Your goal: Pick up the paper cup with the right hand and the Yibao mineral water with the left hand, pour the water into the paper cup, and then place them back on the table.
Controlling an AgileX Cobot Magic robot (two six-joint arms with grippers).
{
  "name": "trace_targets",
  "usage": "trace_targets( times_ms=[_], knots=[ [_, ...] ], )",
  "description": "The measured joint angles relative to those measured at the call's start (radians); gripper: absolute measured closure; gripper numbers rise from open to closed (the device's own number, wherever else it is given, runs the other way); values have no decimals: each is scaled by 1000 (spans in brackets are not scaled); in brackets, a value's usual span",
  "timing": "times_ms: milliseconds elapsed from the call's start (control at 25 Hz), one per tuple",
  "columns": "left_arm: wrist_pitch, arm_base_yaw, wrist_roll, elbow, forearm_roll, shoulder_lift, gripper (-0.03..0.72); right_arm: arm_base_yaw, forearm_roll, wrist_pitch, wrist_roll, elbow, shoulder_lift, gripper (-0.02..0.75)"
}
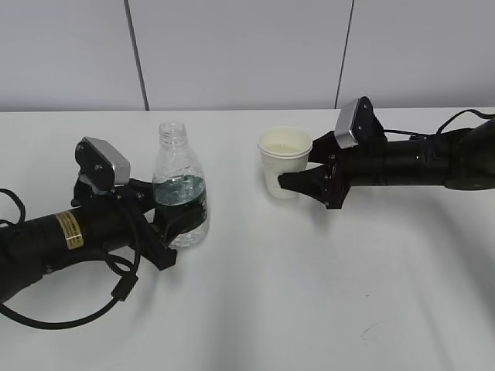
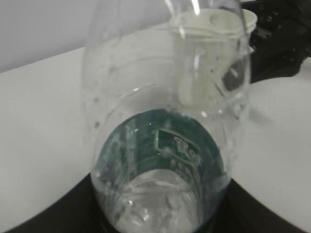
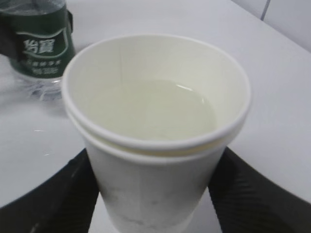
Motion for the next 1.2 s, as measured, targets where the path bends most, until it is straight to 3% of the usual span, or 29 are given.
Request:
trace_targets(
  times_ms=[120, 240, 600, 840, 1200],
  knots=[
    [1, -20, 0, 0, -2, 18, 333, 0, 127, 8, -75, 0, 22, 241],
    [0, -32, 0, 0, -16, 36, 333, 0, 184, 8, -113, 0, 47, 241],
    [-22, -36, 41, -5, -63, 63, 335, 0, 239, 12, -172, 0, 76, 241],
    [-20, -36, 107, -5, -77, 63, 249, 0, 249, -12, -176, 0, 105, 241],
    [-16, -36, 109, 15, -88, 51, 234, 0, 261, -29, -177, 0, 139, 241]
  ],
)
